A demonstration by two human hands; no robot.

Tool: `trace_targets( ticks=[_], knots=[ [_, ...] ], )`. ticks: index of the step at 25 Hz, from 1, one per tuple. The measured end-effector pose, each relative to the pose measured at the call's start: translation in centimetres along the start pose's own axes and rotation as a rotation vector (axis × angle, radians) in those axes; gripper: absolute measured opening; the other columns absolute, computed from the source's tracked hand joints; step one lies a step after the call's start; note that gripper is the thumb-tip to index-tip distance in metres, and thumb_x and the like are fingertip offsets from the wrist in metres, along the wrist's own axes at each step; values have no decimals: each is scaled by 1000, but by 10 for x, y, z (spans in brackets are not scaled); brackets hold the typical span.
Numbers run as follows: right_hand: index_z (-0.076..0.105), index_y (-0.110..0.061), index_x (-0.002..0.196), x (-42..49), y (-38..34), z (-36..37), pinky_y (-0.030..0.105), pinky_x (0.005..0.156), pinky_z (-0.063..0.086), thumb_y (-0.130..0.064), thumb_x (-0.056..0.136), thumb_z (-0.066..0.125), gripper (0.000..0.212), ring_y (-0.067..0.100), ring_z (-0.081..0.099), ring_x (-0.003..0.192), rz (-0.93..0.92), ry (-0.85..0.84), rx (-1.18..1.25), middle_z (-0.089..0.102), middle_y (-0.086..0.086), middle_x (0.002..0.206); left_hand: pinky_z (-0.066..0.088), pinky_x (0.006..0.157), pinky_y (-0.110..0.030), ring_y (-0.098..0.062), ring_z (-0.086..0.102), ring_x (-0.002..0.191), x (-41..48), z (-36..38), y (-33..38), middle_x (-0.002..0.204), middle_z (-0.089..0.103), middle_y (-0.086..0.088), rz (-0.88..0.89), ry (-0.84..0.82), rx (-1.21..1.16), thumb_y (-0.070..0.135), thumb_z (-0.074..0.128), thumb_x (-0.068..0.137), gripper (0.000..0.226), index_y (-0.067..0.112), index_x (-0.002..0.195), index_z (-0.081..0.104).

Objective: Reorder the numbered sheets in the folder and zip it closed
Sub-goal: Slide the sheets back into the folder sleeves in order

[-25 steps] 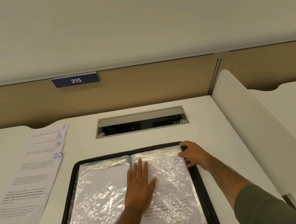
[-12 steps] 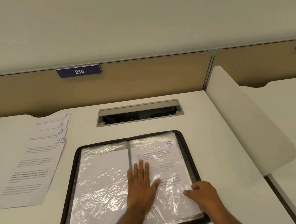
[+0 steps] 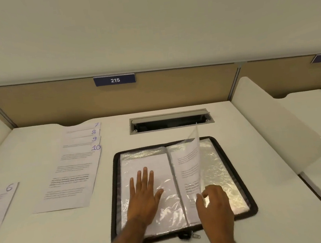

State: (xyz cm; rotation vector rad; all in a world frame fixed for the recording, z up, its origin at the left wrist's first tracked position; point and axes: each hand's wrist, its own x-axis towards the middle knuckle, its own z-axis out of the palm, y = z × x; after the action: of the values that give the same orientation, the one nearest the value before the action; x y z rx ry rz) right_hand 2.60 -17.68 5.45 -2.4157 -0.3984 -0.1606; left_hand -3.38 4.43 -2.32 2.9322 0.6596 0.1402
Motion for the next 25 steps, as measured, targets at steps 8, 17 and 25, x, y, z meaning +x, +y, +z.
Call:
trace_targets(
  ticks=[8, 17, 25],
  knots=[
    [69, -11, 90, -66, -100, 71, 57, 107, 44, -21, 83, 75, 14, 36, 54, 127, -323, -52, -328, 64, 13, 129, 9, 120, -51, -29, 10, 156, -84, -33, -124, 169, 8, -8, -29, 27, 72, 60, 14, 106, 70, 17, 161, 20],
    [76, -23, 92, -107, -118, 147, 50, 114, 16, -65, 99, 9, 80, 30, 64, 119, -418, -439, -410, 69, 5, 126, 20, 113, -53, -29, 19, 153, -129, -37, -204, 166, 23, -8, -123, 11, 91, 62, 22, 104, 71, 17, 157, 33],
    [44, -16, 143, -89, -192, 226, 46, 120, 4, -75, 94, 23, 78, 28, 22, 146, -664, -537, -344, 54, 11, 147, 10, 118, -47, -25, 19, 151, -157, -58, -316, 165, 26, -6, -348, 73, 200, 62, 28, 104, 69, 18, 157, 34]
  ],
)
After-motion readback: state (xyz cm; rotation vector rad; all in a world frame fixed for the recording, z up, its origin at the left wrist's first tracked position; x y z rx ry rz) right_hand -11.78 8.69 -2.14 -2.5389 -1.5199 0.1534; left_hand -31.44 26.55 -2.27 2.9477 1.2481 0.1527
